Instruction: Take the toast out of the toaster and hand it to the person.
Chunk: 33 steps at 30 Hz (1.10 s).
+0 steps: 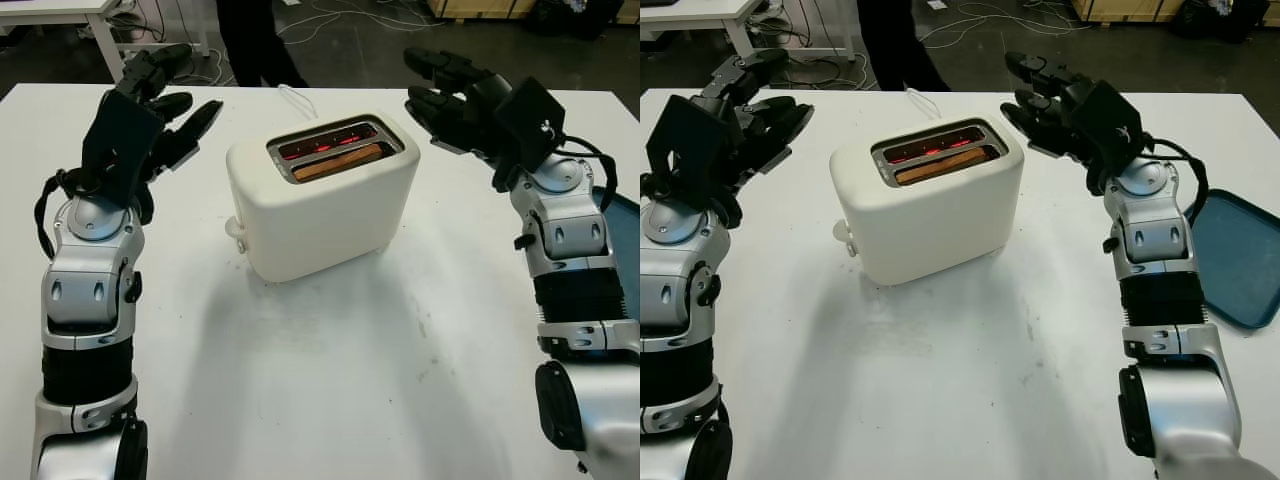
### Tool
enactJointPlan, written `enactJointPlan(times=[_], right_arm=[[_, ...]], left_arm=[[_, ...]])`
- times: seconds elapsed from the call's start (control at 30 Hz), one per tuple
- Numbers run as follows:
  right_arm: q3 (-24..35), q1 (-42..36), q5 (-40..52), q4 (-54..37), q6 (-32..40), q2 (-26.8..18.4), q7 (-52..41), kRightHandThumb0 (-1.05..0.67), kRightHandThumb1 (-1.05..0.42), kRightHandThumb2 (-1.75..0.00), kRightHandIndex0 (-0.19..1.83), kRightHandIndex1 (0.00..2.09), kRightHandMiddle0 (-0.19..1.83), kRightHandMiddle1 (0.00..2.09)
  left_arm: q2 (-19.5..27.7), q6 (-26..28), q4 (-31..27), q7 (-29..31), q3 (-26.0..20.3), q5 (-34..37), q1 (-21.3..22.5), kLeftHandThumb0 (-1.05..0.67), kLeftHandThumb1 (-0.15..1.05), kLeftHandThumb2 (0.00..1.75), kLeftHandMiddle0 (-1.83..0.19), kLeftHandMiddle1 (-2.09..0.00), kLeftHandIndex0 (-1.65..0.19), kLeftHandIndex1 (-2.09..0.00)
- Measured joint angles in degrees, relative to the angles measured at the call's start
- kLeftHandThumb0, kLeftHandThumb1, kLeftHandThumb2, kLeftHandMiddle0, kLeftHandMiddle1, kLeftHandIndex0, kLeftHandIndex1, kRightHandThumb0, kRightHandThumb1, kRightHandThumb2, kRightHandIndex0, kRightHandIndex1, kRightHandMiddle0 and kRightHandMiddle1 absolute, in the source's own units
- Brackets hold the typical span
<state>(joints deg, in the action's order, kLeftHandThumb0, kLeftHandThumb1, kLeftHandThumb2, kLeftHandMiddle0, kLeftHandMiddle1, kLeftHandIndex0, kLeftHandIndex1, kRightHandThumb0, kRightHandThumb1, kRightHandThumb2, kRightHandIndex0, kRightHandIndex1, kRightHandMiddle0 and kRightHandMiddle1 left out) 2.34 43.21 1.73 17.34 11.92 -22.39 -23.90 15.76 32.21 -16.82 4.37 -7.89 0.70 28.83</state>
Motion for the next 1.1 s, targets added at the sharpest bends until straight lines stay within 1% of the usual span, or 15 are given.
enactJointPlan(times=[1.1], right_arm=[[-0.52, 0.0, -0.65, 0.67, -1.3, -0.04, -0.08, -0.64, -0.92, -0.42, 0.23, 0.02, 0.26, 0.01]], left_arm=[[-0.01, 0.72, -0.31, 0.08, 0.04, -0.03, 0.01, -0.57, 0.92, 0.14, 0.0, -0.7, -0.14, -0.39]])
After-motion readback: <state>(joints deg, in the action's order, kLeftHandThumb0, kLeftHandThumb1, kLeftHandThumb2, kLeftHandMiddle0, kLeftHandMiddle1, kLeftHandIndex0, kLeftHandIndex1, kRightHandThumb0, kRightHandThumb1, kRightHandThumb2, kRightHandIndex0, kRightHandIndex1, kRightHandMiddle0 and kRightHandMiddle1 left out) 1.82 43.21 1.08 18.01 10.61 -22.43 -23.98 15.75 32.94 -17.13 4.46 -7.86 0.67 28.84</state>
